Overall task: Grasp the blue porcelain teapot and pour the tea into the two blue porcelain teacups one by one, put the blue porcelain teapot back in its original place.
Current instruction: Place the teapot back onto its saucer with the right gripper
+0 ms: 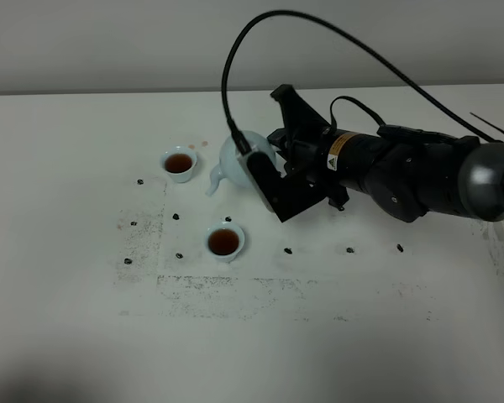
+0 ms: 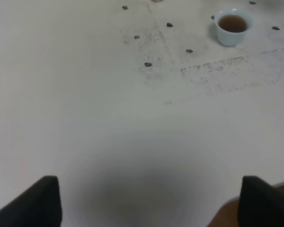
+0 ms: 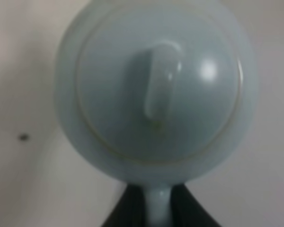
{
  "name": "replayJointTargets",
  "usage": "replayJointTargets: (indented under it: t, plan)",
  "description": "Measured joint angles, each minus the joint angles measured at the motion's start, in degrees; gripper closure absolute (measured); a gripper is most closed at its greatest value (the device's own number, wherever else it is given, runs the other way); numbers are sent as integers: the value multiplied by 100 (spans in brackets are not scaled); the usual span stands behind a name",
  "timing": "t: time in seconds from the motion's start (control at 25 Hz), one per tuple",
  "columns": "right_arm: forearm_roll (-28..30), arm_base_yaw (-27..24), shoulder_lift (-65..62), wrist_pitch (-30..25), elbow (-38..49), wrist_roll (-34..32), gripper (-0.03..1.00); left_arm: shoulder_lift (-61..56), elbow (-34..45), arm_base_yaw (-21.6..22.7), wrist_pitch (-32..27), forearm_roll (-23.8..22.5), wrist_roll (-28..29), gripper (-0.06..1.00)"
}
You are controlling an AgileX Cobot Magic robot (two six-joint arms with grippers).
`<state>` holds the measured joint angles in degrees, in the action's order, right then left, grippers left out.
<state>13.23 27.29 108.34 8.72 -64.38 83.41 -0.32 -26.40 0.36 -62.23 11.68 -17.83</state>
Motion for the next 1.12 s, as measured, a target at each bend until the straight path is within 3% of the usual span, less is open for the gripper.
replayJointTargets:
  t: [0.28,0.4,0.48,0.56,0.76,1.12]
  plan:
    - [-103,0,-502,-1049,-6,-5445,92,0,0,0,0,0,0,22]
    - [-110,0,-629,-1735,-6,-7493,92,0,0,0,0,0,0,22]
    - [-120,0,-636,-2294,-6,-8420,92,0,0,0,0,0,0,22]
    - [-153,0,-631,-2754,-6,-9006,92,0,0,0,0,0,0,22]
    - [-240,0,-631,-3269,-6,-9585,92,0,0,0,0,0,0,22]
    - [-496,255,-508,-3301,-6,-9680,92,0,0,0,0,0,0,22]
